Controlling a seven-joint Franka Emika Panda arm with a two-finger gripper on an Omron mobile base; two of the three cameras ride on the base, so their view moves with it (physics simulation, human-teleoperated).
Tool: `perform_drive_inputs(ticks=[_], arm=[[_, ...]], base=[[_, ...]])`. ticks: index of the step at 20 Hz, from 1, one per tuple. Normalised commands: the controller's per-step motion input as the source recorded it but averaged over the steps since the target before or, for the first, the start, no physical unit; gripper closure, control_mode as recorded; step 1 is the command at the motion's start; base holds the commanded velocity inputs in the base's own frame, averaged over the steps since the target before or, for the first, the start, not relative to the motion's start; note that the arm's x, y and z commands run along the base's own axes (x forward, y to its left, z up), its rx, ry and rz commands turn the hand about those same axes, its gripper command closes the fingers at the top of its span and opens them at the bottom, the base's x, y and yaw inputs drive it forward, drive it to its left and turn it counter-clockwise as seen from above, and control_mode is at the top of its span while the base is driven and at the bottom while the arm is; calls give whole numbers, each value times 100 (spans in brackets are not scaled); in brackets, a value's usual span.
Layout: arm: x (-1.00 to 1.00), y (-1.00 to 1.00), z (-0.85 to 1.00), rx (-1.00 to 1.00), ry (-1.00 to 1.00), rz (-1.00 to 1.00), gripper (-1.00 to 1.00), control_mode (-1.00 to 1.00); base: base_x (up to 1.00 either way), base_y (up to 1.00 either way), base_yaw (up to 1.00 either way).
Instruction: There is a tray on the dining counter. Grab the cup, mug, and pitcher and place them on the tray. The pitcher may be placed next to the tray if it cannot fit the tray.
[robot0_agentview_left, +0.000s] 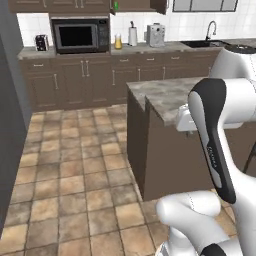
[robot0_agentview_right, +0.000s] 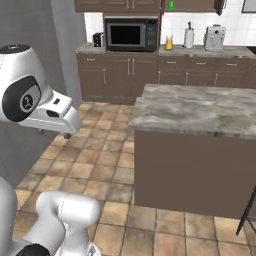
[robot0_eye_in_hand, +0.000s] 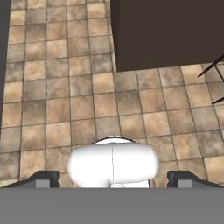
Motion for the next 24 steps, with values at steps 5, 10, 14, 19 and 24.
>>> perform_drive_inputs(ticks=[5,10,14,19,24], arm=[[0,0,0,0,0,0,-100,100],[0,0,0,0,0,0,-100,100],[0,0,0,0,0,0,-100,100],[0,0,0,0,0,0,-100,100],[0,0,0,0,0,0,-100,100]], base=[[69,100,0],[90,100,-1],[100,100,-3],[100,74,-7],[100,32,-13]])
